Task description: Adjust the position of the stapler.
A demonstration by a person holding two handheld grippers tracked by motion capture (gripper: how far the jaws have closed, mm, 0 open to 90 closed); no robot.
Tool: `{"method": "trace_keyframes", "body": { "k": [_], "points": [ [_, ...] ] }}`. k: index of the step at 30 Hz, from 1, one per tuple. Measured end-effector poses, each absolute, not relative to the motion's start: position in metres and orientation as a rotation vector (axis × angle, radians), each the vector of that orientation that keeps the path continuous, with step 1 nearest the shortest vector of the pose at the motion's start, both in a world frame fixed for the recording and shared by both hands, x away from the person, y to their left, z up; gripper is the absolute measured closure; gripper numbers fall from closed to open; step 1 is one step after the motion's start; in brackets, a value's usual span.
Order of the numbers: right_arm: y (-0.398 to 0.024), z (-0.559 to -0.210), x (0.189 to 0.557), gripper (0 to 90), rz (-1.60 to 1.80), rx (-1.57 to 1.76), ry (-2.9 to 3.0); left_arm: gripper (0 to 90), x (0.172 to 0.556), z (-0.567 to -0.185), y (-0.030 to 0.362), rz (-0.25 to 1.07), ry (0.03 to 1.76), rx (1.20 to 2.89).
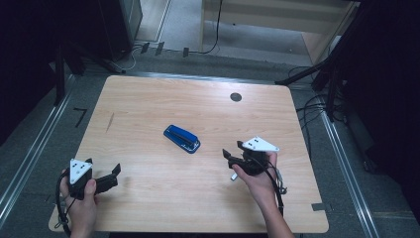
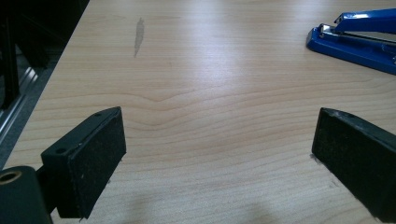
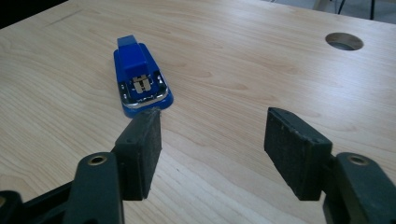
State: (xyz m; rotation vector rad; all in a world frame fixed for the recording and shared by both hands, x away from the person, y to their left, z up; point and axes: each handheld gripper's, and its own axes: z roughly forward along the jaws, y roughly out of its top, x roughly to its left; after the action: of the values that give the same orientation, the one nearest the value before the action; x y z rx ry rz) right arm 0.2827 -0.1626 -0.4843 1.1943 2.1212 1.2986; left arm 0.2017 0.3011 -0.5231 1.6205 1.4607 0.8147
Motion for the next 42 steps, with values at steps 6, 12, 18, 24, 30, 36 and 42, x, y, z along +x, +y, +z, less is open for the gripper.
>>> {"method": "trace_keyframes", "body": {
  "k": [6,12,18,24,30,36,42],
  "points": [
    [-0.147,-0.482,0.296,42.1,1.298,1.168,2.190,3.0,0.202,-0.523,0.301,0.812,1.461,1.621],
    [-0.129,-0.482,0.305,43.7,1.302,1.121,2.248,3.0,0.202,-0.523,0.302,0.808,1.462,1.630],
    [-0.112,-0.488,0.313,43.7,1.301,1.081,2.292,3.0,0.202,-0.523,0.301,0.809,1.459,1.634],
    [-0.093,-0.492,0.322,44.1,1.310,1.054,2.329,3.0,0.202,-0.523,0.301,0.808,1.457,1.635],
    [-0.073,-0.493,0.332,43.3,1.280,1.016,2.371,3.0,0.202,-0.523,0.301,0.808,1.455,1.635],
    [-0.056,-0.501,0.345,43.6,1.247,1.013,2.411,3.0,0.202,-0.523,0.302,0.803,1.454,1.637],
    [-0.046,-0.510,0.356,45.5,1.231,1.032,2.424,3.0,0.203,-0.523,0.301,0.800,1.456,1.639]
  ]
}}
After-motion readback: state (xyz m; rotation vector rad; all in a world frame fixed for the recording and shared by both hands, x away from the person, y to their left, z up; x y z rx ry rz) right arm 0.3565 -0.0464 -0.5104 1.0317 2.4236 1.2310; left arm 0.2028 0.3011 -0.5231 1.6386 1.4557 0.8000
